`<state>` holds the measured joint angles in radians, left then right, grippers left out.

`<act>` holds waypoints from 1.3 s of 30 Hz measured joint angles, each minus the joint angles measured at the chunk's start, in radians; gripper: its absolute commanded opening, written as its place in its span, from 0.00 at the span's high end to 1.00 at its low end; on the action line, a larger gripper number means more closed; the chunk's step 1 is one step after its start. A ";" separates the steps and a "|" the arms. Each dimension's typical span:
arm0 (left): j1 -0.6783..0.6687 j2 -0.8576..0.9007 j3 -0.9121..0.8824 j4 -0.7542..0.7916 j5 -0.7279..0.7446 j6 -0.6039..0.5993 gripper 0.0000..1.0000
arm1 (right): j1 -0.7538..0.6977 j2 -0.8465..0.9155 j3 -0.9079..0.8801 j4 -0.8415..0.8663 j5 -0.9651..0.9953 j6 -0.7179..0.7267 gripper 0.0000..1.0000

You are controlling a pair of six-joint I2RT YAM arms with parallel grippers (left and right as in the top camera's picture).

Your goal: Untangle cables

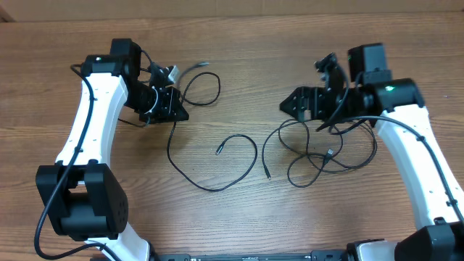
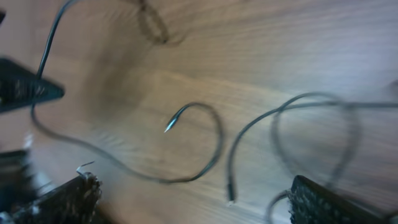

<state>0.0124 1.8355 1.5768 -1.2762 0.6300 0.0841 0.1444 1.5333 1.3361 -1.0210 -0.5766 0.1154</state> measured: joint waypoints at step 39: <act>0.038 -0.057 0.010 -0.092 0.254 0.111 0.96 | 0.478 0.262 -0.581 1.026 0.173 1.171 0.96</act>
<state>0.0505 1.7786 1.5864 -1.3685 0.8837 0.1947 0.6220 1.7958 0.7555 0.0048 -0.4038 1.2865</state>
